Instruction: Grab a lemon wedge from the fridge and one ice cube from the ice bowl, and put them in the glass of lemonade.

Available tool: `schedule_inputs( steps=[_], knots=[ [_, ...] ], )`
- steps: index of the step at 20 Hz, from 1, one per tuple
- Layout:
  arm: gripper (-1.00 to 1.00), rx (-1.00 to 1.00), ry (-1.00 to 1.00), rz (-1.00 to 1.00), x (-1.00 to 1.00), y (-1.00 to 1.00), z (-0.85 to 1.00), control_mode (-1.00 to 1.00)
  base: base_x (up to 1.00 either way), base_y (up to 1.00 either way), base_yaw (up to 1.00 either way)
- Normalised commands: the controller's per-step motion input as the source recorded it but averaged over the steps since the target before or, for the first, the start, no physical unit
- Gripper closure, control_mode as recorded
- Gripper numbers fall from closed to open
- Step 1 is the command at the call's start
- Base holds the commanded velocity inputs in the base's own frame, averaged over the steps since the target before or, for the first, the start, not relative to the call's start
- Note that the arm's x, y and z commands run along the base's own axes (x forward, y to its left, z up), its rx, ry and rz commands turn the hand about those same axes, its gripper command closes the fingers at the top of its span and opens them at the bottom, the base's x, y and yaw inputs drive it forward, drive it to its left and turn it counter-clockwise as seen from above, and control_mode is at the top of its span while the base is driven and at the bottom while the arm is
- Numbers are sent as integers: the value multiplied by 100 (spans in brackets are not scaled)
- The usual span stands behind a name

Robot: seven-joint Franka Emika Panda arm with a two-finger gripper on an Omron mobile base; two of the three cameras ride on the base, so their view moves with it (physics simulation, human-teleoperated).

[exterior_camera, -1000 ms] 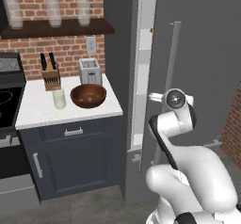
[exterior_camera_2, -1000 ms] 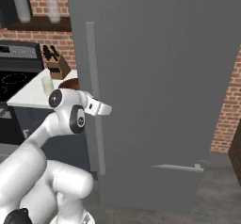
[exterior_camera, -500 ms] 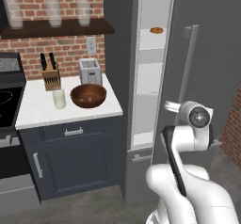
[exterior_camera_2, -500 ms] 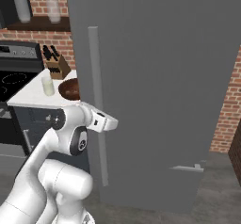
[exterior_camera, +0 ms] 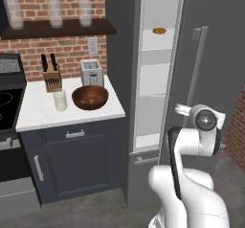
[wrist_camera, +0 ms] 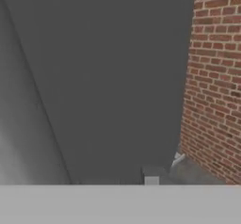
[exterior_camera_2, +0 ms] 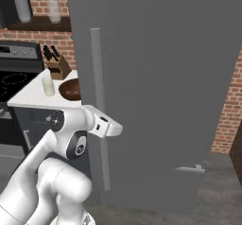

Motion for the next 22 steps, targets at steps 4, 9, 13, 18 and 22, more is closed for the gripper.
schedule_inputs(
  steps=[4,9,13,18,22],
  knots=[
    [-100,7,-1,-7,-67,-89,88,-100,0,0,0],
    [-100,9,-7,-5,-83,-65,100,-100,0,0,0],
    [-100,5,-23,0,-66,-26,100,-100,0,0,0],
    [-100,1,-23,0,-50,-12,100,-100,0,0,0],
    [-100,0,-7,0,-39,0,100,-100,0,0,0]
  ],
)
